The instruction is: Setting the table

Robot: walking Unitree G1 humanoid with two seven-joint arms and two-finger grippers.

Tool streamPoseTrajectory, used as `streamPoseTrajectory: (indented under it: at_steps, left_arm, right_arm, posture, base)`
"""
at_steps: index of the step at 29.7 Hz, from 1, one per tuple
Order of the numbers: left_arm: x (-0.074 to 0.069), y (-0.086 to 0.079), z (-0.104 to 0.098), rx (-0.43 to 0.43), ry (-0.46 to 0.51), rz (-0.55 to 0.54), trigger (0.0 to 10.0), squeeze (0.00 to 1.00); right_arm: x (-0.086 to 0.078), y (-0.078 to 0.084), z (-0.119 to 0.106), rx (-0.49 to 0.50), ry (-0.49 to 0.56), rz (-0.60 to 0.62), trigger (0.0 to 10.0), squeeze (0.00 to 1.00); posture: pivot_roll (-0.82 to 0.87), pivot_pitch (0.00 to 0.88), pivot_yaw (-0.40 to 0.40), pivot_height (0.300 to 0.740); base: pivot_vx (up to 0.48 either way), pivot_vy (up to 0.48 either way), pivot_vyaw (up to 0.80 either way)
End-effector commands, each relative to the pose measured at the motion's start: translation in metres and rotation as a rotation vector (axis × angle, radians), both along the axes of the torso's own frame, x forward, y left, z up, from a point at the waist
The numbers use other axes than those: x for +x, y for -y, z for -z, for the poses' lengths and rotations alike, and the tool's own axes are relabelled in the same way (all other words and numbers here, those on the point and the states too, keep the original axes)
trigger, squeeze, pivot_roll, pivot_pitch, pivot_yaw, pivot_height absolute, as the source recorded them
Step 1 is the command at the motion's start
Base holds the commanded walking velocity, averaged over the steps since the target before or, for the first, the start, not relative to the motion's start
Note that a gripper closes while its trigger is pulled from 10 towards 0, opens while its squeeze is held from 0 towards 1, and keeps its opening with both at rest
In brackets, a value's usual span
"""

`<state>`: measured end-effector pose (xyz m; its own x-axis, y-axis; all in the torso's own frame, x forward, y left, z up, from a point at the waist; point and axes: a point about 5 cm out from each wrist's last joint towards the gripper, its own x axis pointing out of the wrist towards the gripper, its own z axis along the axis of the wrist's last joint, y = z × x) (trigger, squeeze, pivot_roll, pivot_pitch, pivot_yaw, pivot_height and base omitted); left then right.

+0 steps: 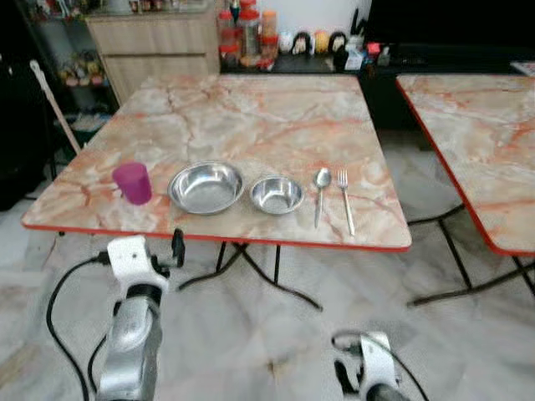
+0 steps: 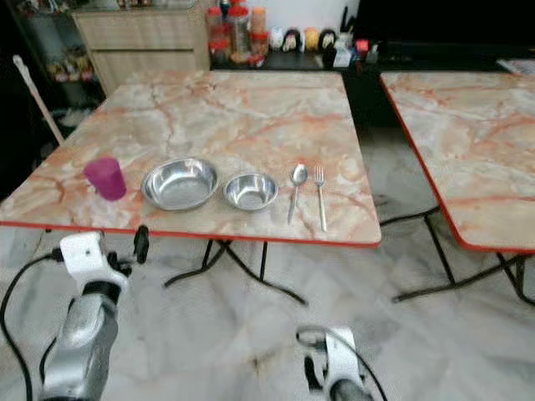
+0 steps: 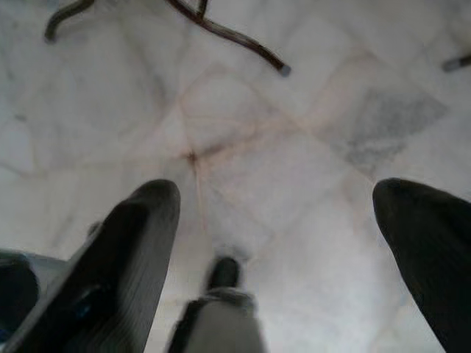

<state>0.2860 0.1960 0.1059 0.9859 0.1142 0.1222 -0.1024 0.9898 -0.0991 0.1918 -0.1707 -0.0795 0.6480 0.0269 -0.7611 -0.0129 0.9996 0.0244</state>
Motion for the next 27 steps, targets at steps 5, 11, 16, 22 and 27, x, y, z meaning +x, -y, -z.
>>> streamPoseTrajectory:
  at_steps: [5, 11, 16, 22, 27]
  left_arm:
    - [-0.0003, -0.0007, 0.0097, -0.016, -0.044, 0.002, 10.0, 0.0]
    - [-0.0008, -0.0012, 0.0124, -0.021, -0.052, 0.001, 10.0, 0.0]
    - [-0.0006, -0.0012, 0.013, -0.022, -0.051, 0.0, 10.0, 0.0]
    - [-0.0007, -0.0019, 0.0128, -0.02, -0.045, -0.002, 10.0, 0.0]
    - [-0.0025, -0.0046, 0.0101, -0.017, -0.026, -0.011, 10.0, 0.0]
  right_arm:
    - [0.0031, 0.0014, -0.0018, -0.007, 0.01, -0.006, 10.0, 0.0]
    - [0.0019, 0.0031, -0.0014, -0.014, 0.008, -0.015, 10.0, 0.0]
    - [0.002, 0.0037, -0.0015, -0.021, 0.007, -0.026, 10.0, 0.0]
    - [0.0025, 0.0028, -0.0017, -0.011, 0.008, -0.021, 10.0, 0.0]
    - [0.002, 0.0021, -0.0013, -0.004, 0.004, -0.017, 10.0, 0.0]
  posture:
    - [0.1, 0.045, -0.013, 0.74]
    - [0.09, 0.045, -0.015, 0.74]
    - [0.09, 0.045, -0.017, 0.74]
    - [0.1, 0.047, -0.021, 0.74]
    - [0.09, 0.051, -0.019, 0.74]
  base:
    - [0.409, 0.0, 0.0]
    - [0.408, 0.0, 0.0]
    - [0.409, 0.0, 0.0]
    - [0.406, 0.0, 0.0]
    - [0.257, 0.0, 0.0]
